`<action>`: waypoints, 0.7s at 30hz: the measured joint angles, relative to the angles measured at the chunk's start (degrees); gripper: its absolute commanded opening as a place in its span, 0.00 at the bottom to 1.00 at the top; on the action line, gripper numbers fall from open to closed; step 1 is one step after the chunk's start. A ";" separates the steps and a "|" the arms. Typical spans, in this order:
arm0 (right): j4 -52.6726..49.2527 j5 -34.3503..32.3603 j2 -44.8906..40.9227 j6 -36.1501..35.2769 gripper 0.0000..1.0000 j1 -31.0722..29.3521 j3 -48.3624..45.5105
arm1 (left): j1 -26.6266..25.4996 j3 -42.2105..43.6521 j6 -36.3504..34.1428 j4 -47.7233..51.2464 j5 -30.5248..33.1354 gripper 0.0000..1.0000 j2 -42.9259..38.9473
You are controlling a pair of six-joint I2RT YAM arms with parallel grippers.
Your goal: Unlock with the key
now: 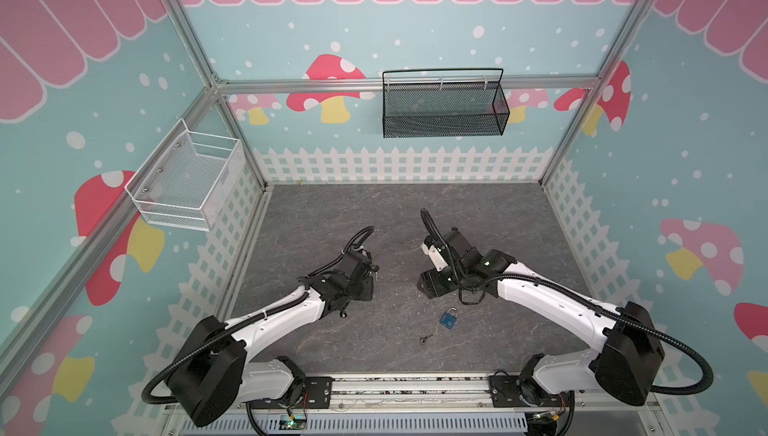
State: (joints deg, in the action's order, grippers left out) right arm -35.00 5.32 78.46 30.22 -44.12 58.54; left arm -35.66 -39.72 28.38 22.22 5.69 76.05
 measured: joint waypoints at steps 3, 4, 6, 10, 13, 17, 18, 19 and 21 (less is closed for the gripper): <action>0.74 0.00 -0.81 2.51 0.72 -1.40 -2.47 | 0.07 -0.90 1.60 2.19 -2.14 0.00 4.07; 1.07 0.00 -1.05 3.21 0.71 -1.79 -3.15 | 0.07 -1.29 1.97 2.49 -2.75 0.00 5.18; 1.55 0.00 -1.40 4.63 0.72 -2.54 -4.33 | 0.07 -2.40 2.75 2.97 -3.48 0.00 7.65; 2.14 -0.33 -1.53 6.62 0.72 -3.61 -5.86 | 0.07 -4.02 4.07 3.48 -4.22 0.00 11.45; 2.23 -0.42 -1.53 7.41 0.72 -3.98 -6.49 | 0.07 -5.18 4.90 4.39 -4.15 0.03 12.39; 2.32 -0.66 -1.53 7.80 0.72 -4.22 -6.80 | 0.07 -6.32 5.75 5.64 -3.98 0.29 13.31; 2.32 -0.74 -1.53 7.82 0.72 -4.31 -6.82 | 0.07 -6.32 5.88 5.66 -3.96 0.33 13.31; 2.34 -0.79 -1.53 7.82 0.72 -4.37 -6.82 | 0.07 -6.32 6.03 5.66 -3.89 0.38 13.31; 2.34 -0.79 -1.53 7.82 0.72 -4.39 -6.82 | 0.07 -6.32 6.32 5.90 -3.78 0.45 13.22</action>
State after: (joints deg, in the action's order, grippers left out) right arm -32.67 4.54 76.93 38.04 -48.51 51.72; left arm -35.59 -46.04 34.70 28.12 1.91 89.27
